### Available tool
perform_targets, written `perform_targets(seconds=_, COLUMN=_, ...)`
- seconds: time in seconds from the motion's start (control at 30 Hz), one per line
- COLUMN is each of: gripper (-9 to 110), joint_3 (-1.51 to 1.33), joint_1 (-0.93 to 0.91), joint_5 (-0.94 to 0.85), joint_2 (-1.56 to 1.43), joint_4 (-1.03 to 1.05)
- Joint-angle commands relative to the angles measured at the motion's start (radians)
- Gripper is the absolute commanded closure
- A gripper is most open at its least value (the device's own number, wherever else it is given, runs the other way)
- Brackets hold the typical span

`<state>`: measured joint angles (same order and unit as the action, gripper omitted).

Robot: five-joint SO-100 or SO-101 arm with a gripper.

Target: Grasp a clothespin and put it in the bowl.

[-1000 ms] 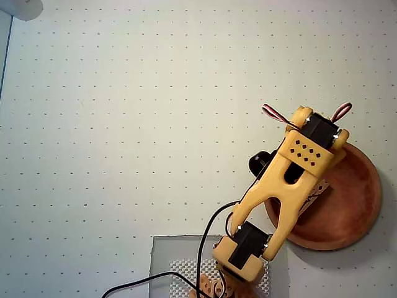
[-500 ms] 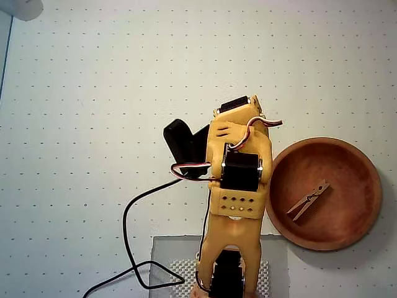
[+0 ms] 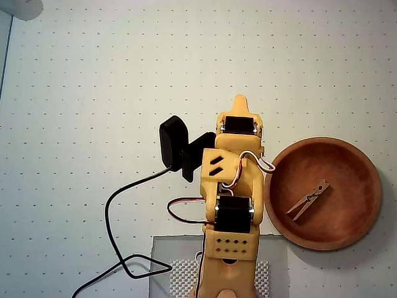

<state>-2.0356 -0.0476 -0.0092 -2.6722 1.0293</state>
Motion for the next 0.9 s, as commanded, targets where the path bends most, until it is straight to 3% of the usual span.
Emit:
perform_targets(seconds=0.0, gripper=103, joint_3=-0.198, joint_1=0.049, joint_5=-0.041, joint_2=-0.144, joint_4=-0.061)
perform_targets(seconds=0.33, gripper=103, joint_3=-0.66, joint_1=0.104, joint_5=-0.049, joint_2=-0.457, joint_4=-0.135)
perform_targets(seconds=0.87, gripper=103, joint_3=-1.031, joint_1=0.08, joint_5=-0.049, joint_2=-0.767, joint_4=-0.129)
